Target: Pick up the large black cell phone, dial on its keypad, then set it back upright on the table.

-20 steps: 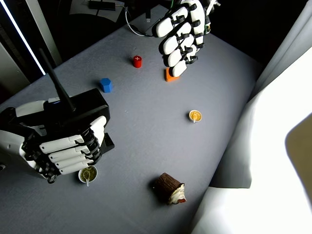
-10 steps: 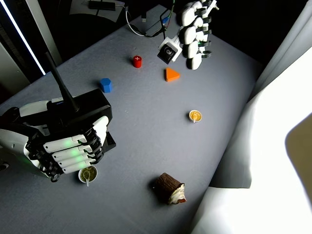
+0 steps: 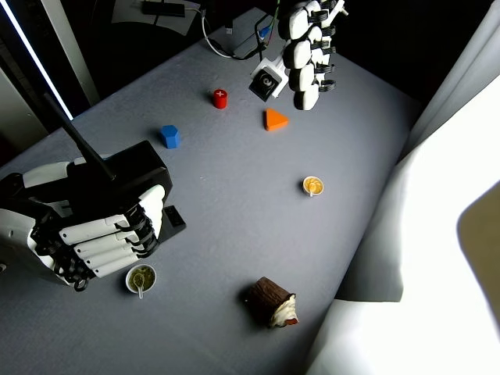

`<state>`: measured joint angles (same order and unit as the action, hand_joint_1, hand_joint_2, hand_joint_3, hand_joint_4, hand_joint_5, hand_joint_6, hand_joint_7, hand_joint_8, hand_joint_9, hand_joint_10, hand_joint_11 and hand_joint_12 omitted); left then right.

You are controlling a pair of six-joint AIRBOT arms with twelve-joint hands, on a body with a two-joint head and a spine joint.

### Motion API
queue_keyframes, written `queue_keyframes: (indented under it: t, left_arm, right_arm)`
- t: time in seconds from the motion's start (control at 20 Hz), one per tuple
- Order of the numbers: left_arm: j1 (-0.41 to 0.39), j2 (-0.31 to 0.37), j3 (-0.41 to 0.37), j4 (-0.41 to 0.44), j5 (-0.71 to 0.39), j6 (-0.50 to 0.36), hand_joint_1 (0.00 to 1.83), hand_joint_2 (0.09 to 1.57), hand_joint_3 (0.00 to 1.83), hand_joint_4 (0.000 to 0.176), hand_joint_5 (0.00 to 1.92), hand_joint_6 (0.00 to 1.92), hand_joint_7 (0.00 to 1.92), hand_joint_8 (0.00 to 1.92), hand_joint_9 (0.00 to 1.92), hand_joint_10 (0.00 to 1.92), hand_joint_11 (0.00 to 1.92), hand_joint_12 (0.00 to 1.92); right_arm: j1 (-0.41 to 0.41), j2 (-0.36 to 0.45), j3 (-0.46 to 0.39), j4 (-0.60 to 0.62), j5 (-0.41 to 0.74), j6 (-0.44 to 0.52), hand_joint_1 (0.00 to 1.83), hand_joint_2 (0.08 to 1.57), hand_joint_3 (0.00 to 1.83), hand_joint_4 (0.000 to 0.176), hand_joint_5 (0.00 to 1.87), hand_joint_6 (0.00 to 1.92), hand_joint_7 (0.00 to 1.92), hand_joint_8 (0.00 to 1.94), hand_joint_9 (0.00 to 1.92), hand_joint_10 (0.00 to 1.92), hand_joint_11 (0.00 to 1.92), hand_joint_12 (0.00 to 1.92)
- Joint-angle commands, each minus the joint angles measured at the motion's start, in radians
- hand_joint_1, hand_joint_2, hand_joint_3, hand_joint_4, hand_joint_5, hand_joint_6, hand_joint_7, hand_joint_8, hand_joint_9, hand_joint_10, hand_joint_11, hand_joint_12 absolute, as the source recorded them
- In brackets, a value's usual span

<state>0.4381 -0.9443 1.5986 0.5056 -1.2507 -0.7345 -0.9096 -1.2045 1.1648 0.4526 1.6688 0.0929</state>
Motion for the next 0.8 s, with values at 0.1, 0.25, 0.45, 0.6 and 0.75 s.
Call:
queue_keyframes:
  t: [0.1,0.25,0.45,0.6,0.75]
  left_arm:
    - [-0.03,0.001,-0.003,-0.071,-0.078,-0.006,0.0,1.19,0.0,0.025,0.14,0.0,0.14,0.0,0.11,0.0,0.0,0.19]
    - [-0.038,0.004,-0.003,-0.059,-0.072,-0.006,0.0,1.19,0.0,0.022,0.13,0.0,0.12,0.0,0.09,0.0,0.0,0.16]
    - [-0.049,0.003,-0.003,-0.05,-0.069,-0.006,0.0,1.19,0.0,0.021,0.14,0.0,0.13,0.0,0.12,0.01,0.0,0.21]
    - [-0.057,0.005,-0.008,-0.028,-0.063,-0.006,0.0,1.19,0.0,0.019,0.15,0.0,0.14,0.0,0.13,0.0,0.0,0.21]
    - [-0.062,0.004,-0.008,-0.027,-0.059,-0.005,0.0,1.19,0.0,0.016,0.14,0.0,0.14,0.0,0.12,0.0,0.0,0.21]
  right_arm:
    - [-0.016,0.011,-0.004,-0.015,0.095,0.012,1.48,1.17,0.0,0.0,0.75,1.15,0.73,1.13,0.84,1.21,0.8,1.61]
    - [-0.02,0.011,-0.008,-0.017,0.095,0.012,1.47,1.19,0.0,0.0,0.74,1.18,0.69,1.19,0.78,1.28,0.76,1.65]
    - [-0.023,0.011,-0.009,-0.017,0.095,0.012,1.48,1.13,0.0,0.0,0.88,1.0,0.83,1.05,0.89,1.15,0.89,1.53]
    - [-0.023,0.011,-0.008,-0.017,0.095,0.012,1.49,1.11,0.0,0.0,0.88,0.99,0.9,0.95,0.94,1.08,0.92,1.5]
    - [-0.023,0.011,-0.008,-0.017,0.095,0.012,1.49,1.1,0.0,0.0,0.91,0.97,0.9,0.94,0.95,1.05,0.92,1.49]
